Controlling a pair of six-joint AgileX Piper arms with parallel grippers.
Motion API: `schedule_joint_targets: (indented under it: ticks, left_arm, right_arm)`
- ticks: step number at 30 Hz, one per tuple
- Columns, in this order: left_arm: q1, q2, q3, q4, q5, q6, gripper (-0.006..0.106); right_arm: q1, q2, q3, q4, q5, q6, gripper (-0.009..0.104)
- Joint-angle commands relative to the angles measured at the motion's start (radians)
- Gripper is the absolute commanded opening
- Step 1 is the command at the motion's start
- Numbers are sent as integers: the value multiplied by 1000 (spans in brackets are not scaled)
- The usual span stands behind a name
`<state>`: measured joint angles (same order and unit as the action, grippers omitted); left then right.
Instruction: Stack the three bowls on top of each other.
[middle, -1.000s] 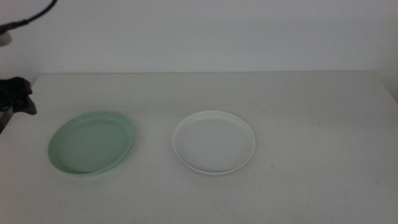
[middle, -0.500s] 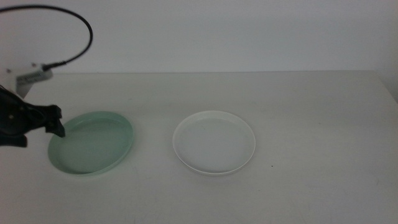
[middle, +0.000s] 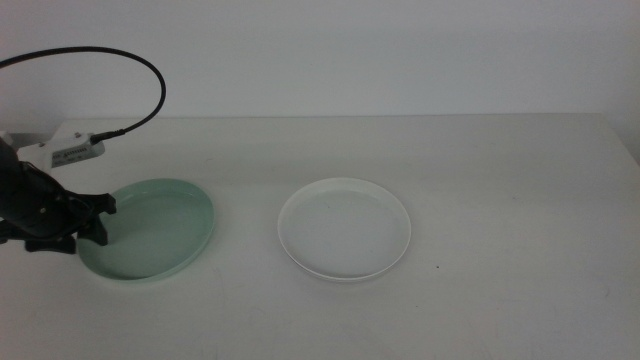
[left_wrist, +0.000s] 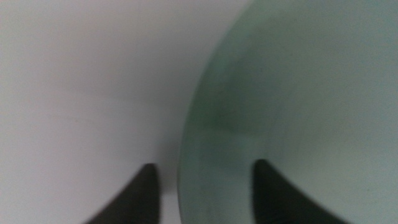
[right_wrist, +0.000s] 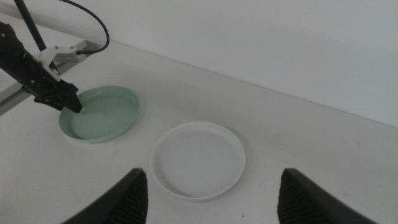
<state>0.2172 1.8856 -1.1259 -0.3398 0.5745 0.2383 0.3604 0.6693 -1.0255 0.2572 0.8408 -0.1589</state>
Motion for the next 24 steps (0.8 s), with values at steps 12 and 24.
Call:
schedule_joint_targets:
  ticks: [12, 24]
  left_arm:
    - [2, -162, -29, -34, 24, -5, 0]
    - [-197, -346, -133, -113, 166, -41, 0]
  right_arm:
    - [-8, 1, -23, -1, -74, -8, 54]
    - [-8, 1, -23, -1, -74, -8, 54]
